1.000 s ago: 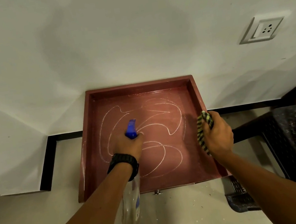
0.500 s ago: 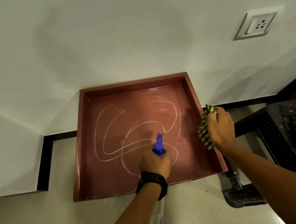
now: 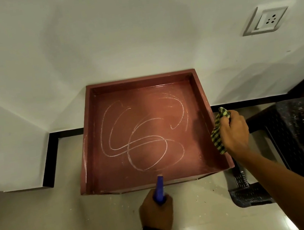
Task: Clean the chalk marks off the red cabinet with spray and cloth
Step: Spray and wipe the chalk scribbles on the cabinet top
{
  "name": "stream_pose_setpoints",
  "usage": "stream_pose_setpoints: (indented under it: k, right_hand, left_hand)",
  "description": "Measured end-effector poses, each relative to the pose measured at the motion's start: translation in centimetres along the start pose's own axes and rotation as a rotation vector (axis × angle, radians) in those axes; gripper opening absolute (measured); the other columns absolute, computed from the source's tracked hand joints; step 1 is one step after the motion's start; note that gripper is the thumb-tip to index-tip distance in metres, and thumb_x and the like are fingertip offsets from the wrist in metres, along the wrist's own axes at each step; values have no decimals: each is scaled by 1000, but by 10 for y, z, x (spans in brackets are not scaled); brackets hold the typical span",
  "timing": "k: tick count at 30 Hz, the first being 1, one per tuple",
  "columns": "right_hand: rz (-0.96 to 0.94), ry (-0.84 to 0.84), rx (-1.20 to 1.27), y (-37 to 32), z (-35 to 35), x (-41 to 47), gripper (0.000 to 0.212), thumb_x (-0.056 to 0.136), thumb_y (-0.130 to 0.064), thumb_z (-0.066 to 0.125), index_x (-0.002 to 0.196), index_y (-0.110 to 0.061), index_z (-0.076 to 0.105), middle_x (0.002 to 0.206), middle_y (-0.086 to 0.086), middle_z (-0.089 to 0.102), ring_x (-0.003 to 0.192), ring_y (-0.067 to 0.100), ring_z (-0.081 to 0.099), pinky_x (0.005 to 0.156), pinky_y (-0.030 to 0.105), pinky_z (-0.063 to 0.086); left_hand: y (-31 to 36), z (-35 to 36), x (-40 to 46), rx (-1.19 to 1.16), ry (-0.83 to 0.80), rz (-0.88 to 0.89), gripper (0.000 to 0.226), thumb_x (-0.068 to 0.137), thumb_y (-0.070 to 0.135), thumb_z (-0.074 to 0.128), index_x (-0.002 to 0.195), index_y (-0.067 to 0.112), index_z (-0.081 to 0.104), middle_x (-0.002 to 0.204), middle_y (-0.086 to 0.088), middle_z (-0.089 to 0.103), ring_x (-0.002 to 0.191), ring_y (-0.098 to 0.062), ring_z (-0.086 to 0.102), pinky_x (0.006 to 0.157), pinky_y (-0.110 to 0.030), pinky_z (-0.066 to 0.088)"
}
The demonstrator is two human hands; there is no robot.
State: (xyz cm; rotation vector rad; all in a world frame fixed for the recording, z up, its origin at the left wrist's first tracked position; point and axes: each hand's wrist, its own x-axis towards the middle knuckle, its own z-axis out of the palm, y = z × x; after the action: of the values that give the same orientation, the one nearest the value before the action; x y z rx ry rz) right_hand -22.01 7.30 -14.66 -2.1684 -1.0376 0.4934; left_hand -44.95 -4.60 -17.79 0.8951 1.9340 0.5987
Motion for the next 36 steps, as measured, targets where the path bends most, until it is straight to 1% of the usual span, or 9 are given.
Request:
stream_pose_setpoints:
  k: [4, 8, 10, 15, 21, 24, 29, 33, 36]
  right_hand:
    - [-3, -44, -23, -4, 9, -13, 31, 94, -29, 36, 112, -11, 54, 107, 12, 55, 99, 27, 53, 90, 51, 47]
    - [-34, -61, -40, -13, 21, -25, 33, 95, -29, 37, 115, -9, 53, 108, 14, 56, 97, 28, 54, 86, 47, 48]
    - [-48, -68, -39, -18, 28, -33, 31, 95, -29, 37, 114, -9, 53, 106, 14, 56, 96, 28, 54, 83, 44, 48]
    - [-76, -115, -32, -34, 47, -51, 33, 94, -33, 35, 110, -11, 53, 101, 13, 57, 94, 30, 56, 84, 55, 51]
    - [-100, -110, -19, -51, 56, -55, 33, 93, -32, 36, 111, -10, 52, 103, 13, 56, 96, 30, 54, 86, 55, 50]
    - [-104, -96, -7, -62, 55, -44, 32, 96, -31, 36, 114, -10, 52, 106, 13, 56, 98, 29, 55, 87, 52, 50]
    - [-146, -42, -20, -75, 47, -21, 35, 97, -28, 36, 116, -5, 54, 109, 17, 57, 102, 32, 54, 88, 50, 49]
    - [-151, -8, -41, -84, 43, 1, 33, 98, -24, 38, 121, -5, 51, 115, 18, 52, 101, 27, 48, 83, 35, 40]
    - [-168, -25, -37, -93, 42, 21, 33, 99, -24, 38, 124, -6, 50, 117, 18, 50, 106, 30, 50, 84, 34, 38]
  left_hand:
    - [-25, -45, 16, 24, 154, -110, 19, 76, 13, 70, 65, 22, 58, 55, -1, 56, 55, -23, 51, 57, -29, 34]
    - [-45, -92, 39, -14, 267, -209, 14, 79, 15, 66, 68, 13, 59, 65, -15, 64, 64, -33, 58, 63, -32, 42]
    - [-48, -112, 49, -36, 304, -210, 15, 80, 14, 66, 68, 12, 57, 68, -19, 65, 66, -35, 59, 63, -32, 44]
    - [-37, -149, 66, -64, 337, -130, 14, 81, 16, 66, 71, 16, 56, 69, -18, 65, 66, -33, 62, 54, -27, 43]
    - [24, -166, 98, -44, 342, -56, 11, 78, 16, 62, 70, 15, 56, 61, -8, 58, 57, -23, 55, 55, -28, 43]
    - [71, -174, 116, -43, 338, 4, 11, 77, 20, 59, 68, 18, 54, 59, -5, 56, 53, -20, 52, 49, -25, 37]
    - [135, -179, 142, -54, 299, 75, 14, 80, 22, 57, 68, 20, 51, 66, -7, 61, 59, -20, 56, 50, -24, 38]
    - [163, -176, 157, -56, 237, 113, 13, 80, 23, 57, 70, 21, 51, 65, -2, 61, 59, -19, 60, 58, -26, 48]
    - [175, -168, 162, -30, 236, 91, 15, 80, 24, 56, 67, 20, 50, 57, 0, 57, 47, -13, 55, 48, -23, 39]
